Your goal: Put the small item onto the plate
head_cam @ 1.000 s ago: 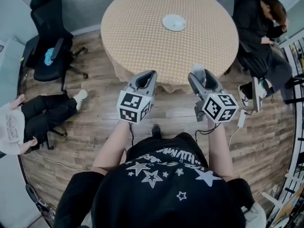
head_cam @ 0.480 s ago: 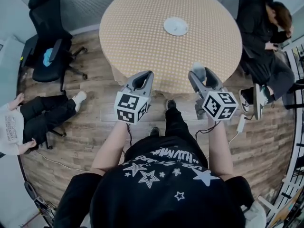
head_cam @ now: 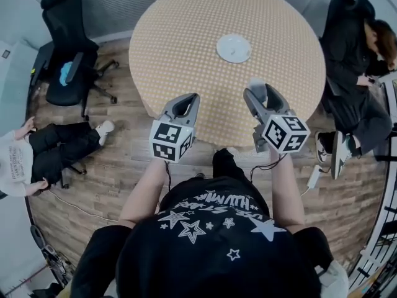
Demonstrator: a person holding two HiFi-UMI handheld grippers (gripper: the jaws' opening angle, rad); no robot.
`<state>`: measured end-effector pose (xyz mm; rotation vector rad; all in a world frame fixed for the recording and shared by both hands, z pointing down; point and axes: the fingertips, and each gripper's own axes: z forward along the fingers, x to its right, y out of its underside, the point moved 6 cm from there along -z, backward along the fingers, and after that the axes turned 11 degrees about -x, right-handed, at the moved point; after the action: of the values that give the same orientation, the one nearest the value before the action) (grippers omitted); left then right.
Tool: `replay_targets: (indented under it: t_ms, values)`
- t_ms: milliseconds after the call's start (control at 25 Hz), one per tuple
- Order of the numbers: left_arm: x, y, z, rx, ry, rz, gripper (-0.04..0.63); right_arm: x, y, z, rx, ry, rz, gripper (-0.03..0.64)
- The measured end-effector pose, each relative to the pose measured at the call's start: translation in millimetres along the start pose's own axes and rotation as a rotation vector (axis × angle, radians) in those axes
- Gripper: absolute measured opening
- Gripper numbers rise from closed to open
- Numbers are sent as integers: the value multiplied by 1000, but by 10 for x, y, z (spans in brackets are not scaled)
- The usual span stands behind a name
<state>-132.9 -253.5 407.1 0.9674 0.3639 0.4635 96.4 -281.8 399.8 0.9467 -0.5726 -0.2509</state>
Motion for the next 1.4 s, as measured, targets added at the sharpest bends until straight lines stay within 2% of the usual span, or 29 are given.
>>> replay_targets:
  t_ms: [840,1200,1400]
  values:
    - [-317,-710,964,6,-91,-2,9,976,-634,785,-43,-53,-39,313]
    - [-591,-637,1396,-70,-122,-42,9,1178,-684,1247,-101,-80,-75,313]
    - [-774,-692,1609,-83,-131,-61,9,1281,-657,1518,-135,-75,-78,313]
